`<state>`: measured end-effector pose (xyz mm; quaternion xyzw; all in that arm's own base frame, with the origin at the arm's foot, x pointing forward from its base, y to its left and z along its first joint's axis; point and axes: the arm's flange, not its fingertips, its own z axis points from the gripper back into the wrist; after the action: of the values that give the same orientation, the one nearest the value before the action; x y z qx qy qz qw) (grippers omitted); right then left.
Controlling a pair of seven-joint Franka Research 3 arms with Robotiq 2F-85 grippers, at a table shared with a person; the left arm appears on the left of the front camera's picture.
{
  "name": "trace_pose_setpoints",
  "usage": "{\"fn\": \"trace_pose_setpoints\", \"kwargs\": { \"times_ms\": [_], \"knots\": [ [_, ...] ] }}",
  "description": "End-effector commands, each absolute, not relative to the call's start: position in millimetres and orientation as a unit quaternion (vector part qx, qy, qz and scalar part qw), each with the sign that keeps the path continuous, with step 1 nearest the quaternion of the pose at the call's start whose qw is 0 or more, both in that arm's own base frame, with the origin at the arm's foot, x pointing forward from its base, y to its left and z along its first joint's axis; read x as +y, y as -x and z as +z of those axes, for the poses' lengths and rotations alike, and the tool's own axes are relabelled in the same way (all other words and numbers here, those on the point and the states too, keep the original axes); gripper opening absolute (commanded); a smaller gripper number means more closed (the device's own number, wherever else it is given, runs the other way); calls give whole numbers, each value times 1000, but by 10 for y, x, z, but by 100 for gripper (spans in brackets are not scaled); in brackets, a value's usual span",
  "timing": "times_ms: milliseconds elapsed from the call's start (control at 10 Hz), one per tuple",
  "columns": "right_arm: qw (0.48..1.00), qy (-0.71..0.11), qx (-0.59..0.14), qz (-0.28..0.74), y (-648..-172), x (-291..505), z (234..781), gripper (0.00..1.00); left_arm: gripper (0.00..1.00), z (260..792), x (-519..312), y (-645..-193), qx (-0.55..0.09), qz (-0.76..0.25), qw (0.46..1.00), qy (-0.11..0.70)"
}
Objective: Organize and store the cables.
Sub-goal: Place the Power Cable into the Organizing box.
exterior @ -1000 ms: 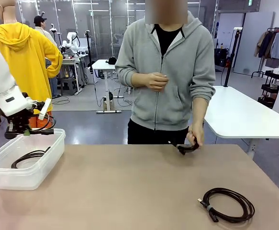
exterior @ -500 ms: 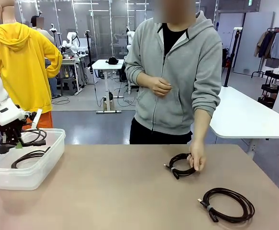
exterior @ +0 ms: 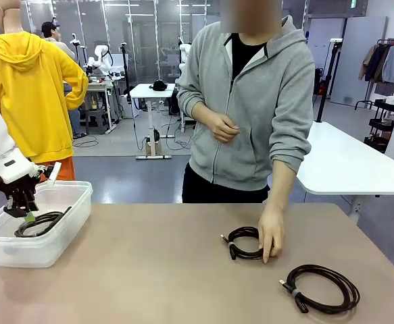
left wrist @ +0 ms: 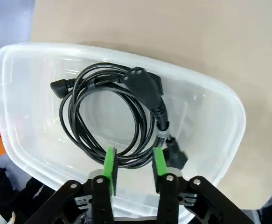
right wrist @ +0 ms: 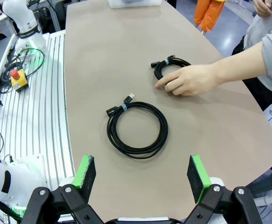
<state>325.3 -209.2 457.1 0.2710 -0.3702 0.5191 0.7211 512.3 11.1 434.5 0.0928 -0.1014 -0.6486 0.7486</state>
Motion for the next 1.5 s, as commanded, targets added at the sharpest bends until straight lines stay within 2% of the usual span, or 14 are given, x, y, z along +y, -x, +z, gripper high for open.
{"fn": "trace_pose_setpoints", "kwargs": {
  "times_ms": [0,100,200,600,700,1400],
  "knots": [
    [718,-271,-375,521,-3252,-2085,4572,100,67,4397,111,-5179,-91,-646,753,-87],
    [718,-271,-375,521,-3252,-2085,4572,100,78,4407,84,-5167,-87,-644,755,-89],
    [718,-271,-375,521,-3252,-2085,4572,100,98,4418,71,-5162,-87,-643,756,-90],
    [718,-271,-375,521,-3252,-2085,4572,100,100,4467,80,-5109,-93,-620,773,-97],
    [718,-271,-375,521,-3252,-2085,4572,100,100,4398,54,-5147,-98,-640,756,-92],
    [718,-271,-375,521,-3252,-2085,4572,100,100,4398,54,-5147,-98,-640,756,-92]
  ]
}}
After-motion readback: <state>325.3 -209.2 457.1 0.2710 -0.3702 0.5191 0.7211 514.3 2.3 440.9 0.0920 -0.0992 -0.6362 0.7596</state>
